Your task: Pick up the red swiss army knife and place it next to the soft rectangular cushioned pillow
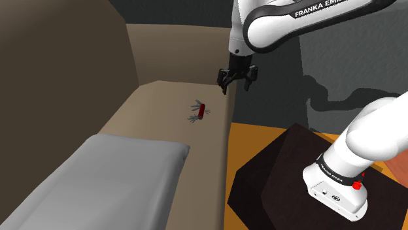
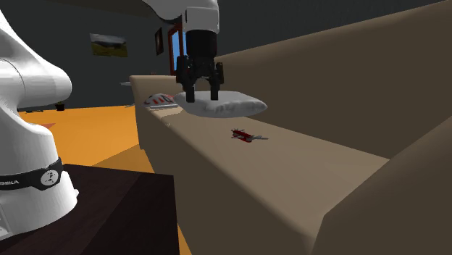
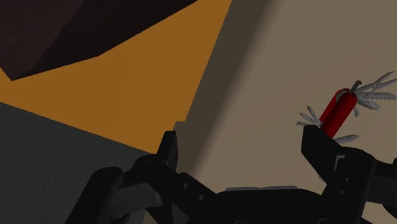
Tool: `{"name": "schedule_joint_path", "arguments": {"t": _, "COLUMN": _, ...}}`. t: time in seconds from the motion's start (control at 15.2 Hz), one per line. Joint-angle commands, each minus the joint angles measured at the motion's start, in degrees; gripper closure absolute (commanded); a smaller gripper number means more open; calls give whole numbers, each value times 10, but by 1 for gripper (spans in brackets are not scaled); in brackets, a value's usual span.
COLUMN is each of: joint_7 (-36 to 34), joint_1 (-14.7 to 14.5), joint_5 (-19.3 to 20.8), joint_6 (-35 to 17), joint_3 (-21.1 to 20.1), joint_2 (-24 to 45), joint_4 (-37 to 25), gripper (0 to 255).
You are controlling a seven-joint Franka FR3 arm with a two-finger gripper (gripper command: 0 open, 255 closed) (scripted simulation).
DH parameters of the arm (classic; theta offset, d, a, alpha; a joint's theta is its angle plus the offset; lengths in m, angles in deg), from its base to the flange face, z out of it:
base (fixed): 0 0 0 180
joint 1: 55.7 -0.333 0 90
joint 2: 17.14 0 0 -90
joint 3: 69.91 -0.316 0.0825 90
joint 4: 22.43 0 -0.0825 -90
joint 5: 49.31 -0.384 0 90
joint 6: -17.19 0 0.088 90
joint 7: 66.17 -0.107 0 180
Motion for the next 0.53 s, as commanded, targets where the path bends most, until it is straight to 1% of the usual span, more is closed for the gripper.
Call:
{"name": "schedule_joint_path", "arguments": {"t": 0.0, "joint_7": -43, "joint_1": 2, "joint_5": 4, "joint_6": -28, "joint_3": -21, "joint_2": 41, "joint_4": -17, "gripper": 0}}
{"name": "schedule_joint_path", "arguments": {"t": 0.2, "joint_7": -102, "joint_1": 7, "joint_5": 24, "joint_6": -68, "joint_3": -45, "joint_2": 107, "joint_4": -47, "gripper": 0}}
{"name": "schedule_joint_path", "arguments": {"t": 0.46, "joint_7": -188, "joint_1": 9, "joint_5": 69, "joint_6": -110, "joint_3": -67, "joint_2": 200, "joint_4": -98, "gripper": 0}}
